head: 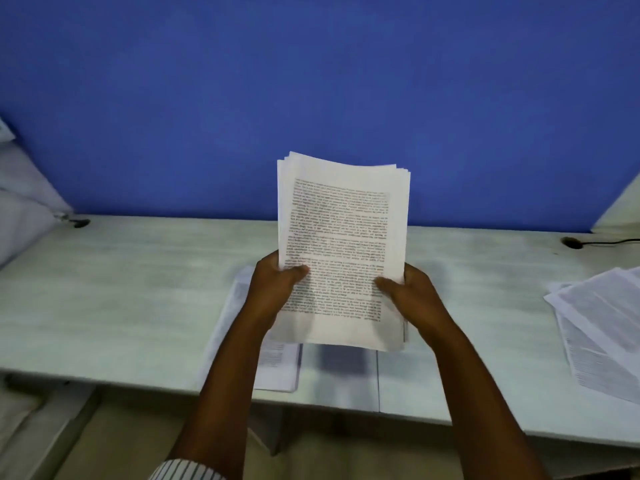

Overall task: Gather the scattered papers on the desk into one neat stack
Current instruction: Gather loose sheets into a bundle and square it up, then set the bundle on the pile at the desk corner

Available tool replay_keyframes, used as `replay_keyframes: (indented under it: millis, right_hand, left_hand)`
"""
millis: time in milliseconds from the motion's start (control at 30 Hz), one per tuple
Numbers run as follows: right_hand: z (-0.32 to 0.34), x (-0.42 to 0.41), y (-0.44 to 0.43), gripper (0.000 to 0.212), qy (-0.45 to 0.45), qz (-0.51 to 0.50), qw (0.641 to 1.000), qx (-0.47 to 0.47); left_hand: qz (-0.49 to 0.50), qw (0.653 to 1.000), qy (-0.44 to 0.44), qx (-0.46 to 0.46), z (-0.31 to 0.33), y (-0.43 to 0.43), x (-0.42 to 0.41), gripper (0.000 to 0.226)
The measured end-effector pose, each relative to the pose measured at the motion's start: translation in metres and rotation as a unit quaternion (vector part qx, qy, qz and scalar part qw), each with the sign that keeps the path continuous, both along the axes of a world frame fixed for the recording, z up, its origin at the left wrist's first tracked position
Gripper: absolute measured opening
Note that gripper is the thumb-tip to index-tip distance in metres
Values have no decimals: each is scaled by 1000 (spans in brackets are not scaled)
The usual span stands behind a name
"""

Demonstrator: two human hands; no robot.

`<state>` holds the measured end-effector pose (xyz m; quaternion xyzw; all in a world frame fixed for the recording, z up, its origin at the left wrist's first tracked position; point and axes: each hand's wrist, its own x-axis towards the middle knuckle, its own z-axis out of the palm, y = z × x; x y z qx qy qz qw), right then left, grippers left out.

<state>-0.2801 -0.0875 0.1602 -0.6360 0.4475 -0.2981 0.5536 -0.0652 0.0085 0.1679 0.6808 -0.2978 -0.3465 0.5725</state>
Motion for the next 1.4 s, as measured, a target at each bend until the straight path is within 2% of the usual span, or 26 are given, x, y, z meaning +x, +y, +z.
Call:
replay_keyframes:
  millis: [167,300,367,433,567,667,800,900,1000,1200,1400]
  right_hand:
    - [-51,55,23,28,138,88,986,39]
    - [-86,106,52,19,218,149,962,67]
    - [-105,126,63,27,242,161,955,62]
    - [-119,148,69,34,263,149,952,53]
    - [-135,171,68,29,287,106,950,56]
    - [-150,182,68,25,303,67,948,65]
    - [-168,174,72,34,338,23,938,69]
    - [-169,165,76,38,330,-14,941,80]
    - [-170,149,79,32,299,-41,950,82]
    - [-165,110,82,15,132,-122,965,190]
    - [-149,51,69,12,36,-211,948,234]
  left_hand:
    - [51,995,-53,71,-43,32,61,28]
    - [97,986,-52,125,-78,59,107,21]
    - [113,983,-40,143,-92,70,124,23]
    - [114,981,-32,152,-106,75,144,24]
    - [95,984,-24,152,-122,72,167,30]
    - [66,980,-15,184,-138,70,186,33]
    - [21,970,-32,240,-157,76,193,35]
    - [26,962,-95,253,-161,78,190,31]
    - [21,962,-138,234,-162,69,180,24]
    - [-49,972,-137,185,-148,29,139,21]
    - [-150,965,-140,161,-140,-21,73,15]
